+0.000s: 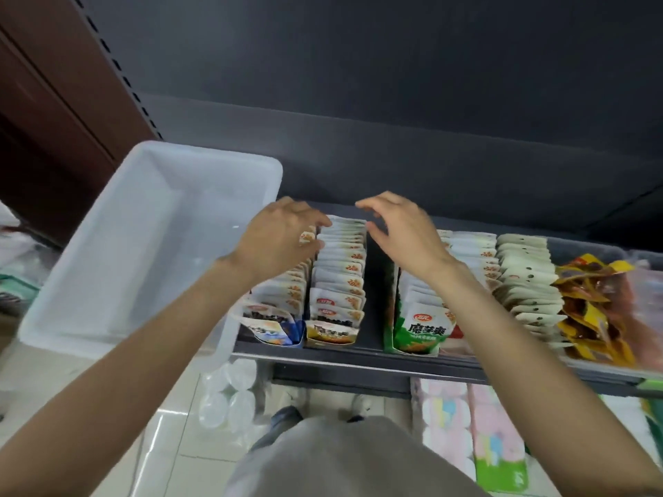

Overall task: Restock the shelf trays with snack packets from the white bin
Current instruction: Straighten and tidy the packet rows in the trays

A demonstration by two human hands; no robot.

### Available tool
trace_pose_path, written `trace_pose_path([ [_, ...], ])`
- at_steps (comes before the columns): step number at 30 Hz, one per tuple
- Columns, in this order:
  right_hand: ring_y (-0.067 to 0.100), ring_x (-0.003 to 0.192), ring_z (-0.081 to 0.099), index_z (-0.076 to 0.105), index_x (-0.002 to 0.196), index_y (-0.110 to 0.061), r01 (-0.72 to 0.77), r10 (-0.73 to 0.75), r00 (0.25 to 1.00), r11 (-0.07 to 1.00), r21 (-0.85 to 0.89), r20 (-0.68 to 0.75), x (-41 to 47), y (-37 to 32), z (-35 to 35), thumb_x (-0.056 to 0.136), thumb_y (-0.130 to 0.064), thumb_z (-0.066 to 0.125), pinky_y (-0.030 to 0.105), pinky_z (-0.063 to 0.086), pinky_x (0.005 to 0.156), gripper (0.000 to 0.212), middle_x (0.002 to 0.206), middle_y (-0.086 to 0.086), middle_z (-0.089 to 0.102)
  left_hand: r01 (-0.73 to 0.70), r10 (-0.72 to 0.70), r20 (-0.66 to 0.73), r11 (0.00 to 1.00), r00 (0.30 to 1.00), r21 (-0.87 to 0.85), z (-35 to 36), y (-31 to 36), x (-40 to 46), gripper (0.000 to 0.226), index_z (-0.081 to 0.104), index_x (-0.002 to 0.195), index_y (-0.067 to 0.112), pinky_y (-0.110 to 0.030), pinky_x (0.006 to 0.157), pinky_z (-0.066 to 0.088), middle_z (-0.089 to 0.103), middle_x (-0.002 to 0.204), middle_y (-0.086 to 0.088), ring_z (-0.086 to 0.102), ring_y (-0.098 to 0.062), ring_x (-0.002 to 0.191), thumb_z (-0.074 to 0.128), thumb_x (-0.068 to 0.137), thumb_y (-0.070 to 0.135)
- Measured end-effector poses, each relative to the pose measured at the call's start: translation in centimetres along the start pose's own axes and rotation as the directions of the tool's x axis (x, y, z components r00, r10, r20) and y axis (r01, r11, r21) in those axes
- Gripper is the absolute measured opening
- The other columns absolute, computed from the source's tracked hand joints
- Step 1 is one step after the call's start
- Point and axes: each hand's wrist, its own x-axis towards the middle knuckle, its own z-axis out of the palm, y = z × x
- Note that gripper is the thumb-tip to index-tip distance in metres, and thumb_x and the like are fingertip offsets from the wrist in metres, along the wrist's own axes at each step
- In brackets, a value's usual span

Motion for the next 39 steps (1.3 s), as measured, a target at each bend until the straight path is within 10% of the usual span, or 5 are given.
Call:
trace_pose_path([
  [12,0.009,0.084,0.059,0.072,0.101,-0.017,-0.201,0.196,0.976,0.978,0.052,0.089,1.6,-0.7,0.6,0.092,-0.022,0.060,0.026,0.047,0.078,0.015,0.097,-0.003,0.067,-0.201,0.225,0.114,0.961,0.968,-0.189,1.6,-2.6,2.6,0.014,0.068,0.099,0.021,-0.030,0.080,0.047,0.067,0.093,0.005,0.055,-0.013,0.089,0.066,0.085,0.019],
  [24,0.008,0.059,0.066,0.068,0.086,-0.020,-0.257,0.221,0.917,0.964,0.068,0.332,3.9,-0.7,-0.4,0.081,-0.016,0.074,0.017,0.051,0.060,0.008,0.079,-0.008,0.066,-0.344,0.344,0.033,0.939,0.938,-0.013,2.1,-2.5,2.5,0.020,0.071,0.103,0.029,-0.025,0.076,0.039,0.071,0.094,0.009,0.060,-0.013,0.087,0.067,0.084,0.034],
  [39,0.026,0.086,0.062,0.068,0.102,-0.017,-0.029,0.044,0.998,0.941,-0.337,0.039,1.0,-2.3,0.8,0.095,-0.015,0.050,0.031,0.041,0.067,0.019,0.102,0.000,0.063,-0.294,0.304,-0.111,0.951,0.946,0.098,2.8,-1.7,2.3,0.011,0.073,0.078,0.020,-0.030,0.064,0.042,0.068,0.072,0.003,0.057,-0.022,0.072,0.080,0.070,0.024],
])
